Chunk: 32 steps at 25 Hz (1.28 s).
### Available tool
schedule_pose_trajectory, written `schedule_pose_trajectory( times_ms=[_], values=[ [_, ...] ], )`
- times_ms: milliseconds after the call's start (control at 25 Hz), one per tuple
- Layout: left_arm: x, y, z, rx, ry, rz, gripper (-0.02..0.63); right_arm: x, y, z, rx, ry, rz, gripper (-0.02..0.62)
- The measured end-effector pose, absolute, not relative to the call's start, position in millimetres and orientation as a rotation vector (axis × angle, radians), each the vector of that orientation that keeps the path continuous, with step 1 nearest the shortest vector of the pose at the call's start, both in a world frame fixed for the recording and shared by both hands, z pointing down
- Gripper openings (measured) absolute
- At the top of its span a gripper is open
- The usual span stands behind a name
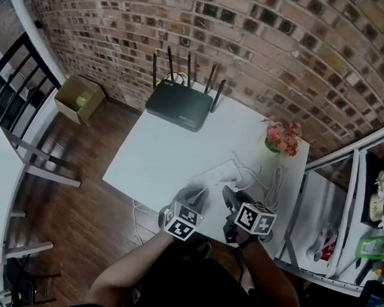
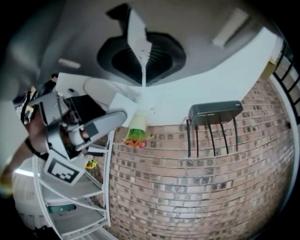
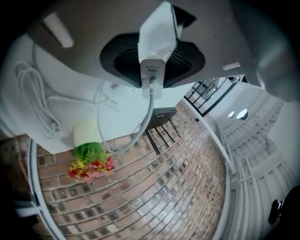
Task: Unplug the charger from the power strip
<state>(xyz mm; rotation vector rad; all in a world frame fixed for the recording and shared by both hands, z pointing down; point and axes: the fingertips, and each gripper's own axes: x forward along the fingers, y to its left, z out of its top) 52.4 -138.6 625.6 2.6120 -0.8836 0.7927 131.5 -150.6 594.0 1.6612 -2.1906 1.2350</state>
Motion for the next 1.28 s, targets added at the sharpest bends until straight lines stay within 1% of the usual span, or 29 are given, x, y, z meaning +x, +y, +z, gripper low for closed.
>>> schedule_pose_trajectory(
  times_ms=[200,440,760,920,1040,1120,1280],
  values=[
    [38.3,-117.0,597.7,2.557,-0.92,0.637,0.026,159.4,-133.4,595.0,1.784,-2.216,1.525,0.144],
    [25.2,-86.4,575.9,2.507,-0.902,0.539,0.025,195.0,-110.5,627.1,1.936,-2.093,1.733,0.144],
    [28.2,-62.1,565.3,2.446,-0.837,0.504,0.024,198.5,-103.8,658.7,1.873,-2.057,1.797,0.144],
    [30.2,-61.0,562.7,2.455,-0.84,0.499,0.021,200.3,-100.5,667.3,1.843,-2.027,1.731,0.145],
    [30.4,-60.6,562.7,2.446,-0.844,0.502,0.02,201.4,-99.9,669.4,1.823,-1.994,1.67,0.186],
    [31.4,-59.2,562.6,2.449,-0.84,0.509,0.02,206.0,-96.7,672.0,1.831,-1.929,1.612,0.243],
    [33.1,-57.2,559.0,2.449,-0.843,0.505,0.02,222.8,-82.1,672.5,1.911,-1.775,1.565,0.256]
  ],
)
